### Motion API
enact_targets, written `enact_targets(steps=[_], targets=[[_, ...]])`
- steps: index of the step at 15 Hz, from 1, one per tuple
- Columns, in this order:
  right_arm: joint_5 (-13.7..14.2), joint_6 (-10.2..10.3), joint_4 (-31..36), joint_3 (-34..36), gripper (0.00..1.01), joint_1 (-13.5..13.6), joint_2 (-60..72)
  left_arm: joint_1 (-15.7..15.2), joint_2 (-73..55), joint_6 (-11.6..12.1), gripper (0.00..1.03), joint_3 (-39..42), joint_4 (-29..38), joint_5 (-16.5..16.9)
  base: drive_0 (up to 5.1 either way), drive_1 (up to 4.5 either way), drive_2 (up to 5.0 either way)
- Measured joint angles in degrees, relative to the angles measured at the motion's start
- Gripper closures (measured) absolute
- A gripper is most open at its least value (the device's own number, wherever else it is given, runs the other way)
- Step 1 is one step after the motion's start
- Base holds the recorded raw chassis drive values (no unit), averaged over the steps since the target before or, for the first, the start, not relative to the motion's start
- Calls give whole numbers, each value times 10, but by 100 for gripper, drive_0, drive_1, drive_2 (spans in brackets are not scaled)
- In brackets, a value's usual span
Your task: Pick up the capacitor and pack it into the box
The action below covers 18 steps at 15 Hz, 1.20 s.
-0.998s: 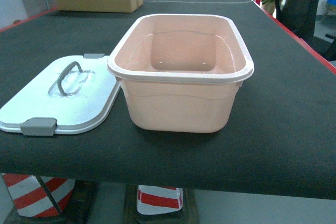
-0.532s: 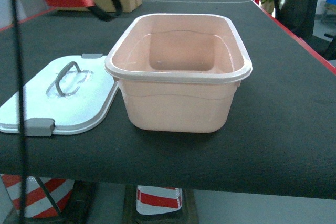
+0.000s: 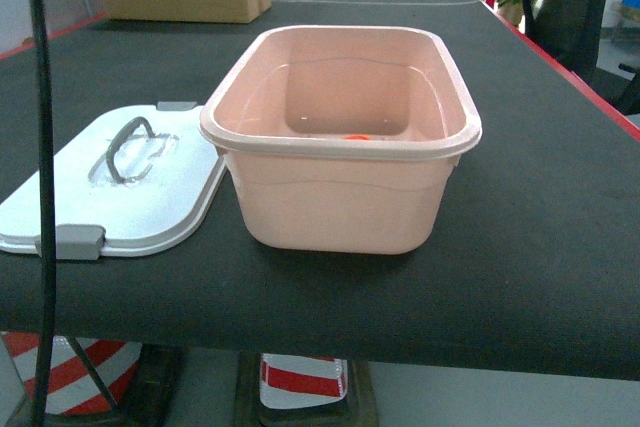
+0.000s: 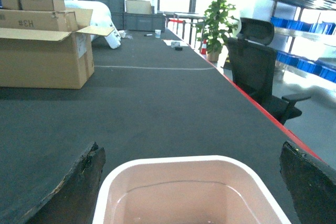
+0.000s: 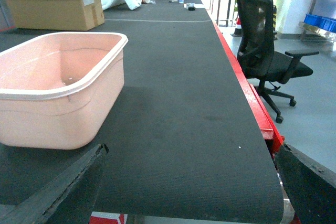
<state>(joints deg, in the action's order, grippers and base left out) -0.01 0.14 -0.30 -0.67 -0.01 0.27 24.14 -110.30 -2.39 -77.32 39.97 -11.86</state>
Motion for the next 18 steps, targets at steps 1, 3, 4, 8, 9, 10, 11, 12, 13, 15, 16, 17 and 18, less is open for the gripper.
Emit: enact_targets(steps=[1, 3, 4, 8, 9, 10, 11, 12, 13, 15, 16, 17, 18], targets=[[1, 0, 0, 0, 3, 0, 0, -5, 69, -5, 5, 123, 60, -7, 0, 0, 0], [0, 0, 0, 0, 3, 0, 0, -43, 219, -4, 5, 308, 129, -10, 0, 0, 0], [0, 0, 0, 0, 3, 0, 0, -78, 243, 5, 5, 354, 148, -13, 0, 0, 0], [0, 0, 0, 0, 3, 0, 0, -236, 74, 36, 5, 291, 137, 10, 0, 0, 0], [0, 0, 0, 0, 3, 0, 0, -258, 34, 37, 5, 250, 107, 26, 0, 0, 0], [0, 0, 0, 0, 3, 0, 0, -266, -8, 34, 5, 210, 73, 51, 0, 0, 0], [0, 0, 0, 0, 3, 0, 0, -266, -49, 28, 5, 170, 40, 70, 0, 0, 0], [0, 0, 0, 0, 3, 0, 0, -268, -88, 24, 5, 130, 16, 85, 0, 0, 0], [0, 0, 0, 0, 3, 0, 0, -268, -120, 24, 5, 99, 0, 86, 0, 0, 0], [0, 0, 0, 0, 3, 0, 0, -270, -183, 25, 5, 38, -34, 94, 0, 0, 0], [0, 0, 0, 0, 3, 0, 0, -269, -210, 29, 5, 18, -51, 95, 0, 0, 0], [0, 0, 0, 0, 3, 0, 0, -264, -227, 33, 9, 8, -63, 93, 0, 0, 0], [0, 0, 0, 0, 3, 0, 0, -259, -239, 34, 21, 0, -70, 93, 0, 0, 0]])
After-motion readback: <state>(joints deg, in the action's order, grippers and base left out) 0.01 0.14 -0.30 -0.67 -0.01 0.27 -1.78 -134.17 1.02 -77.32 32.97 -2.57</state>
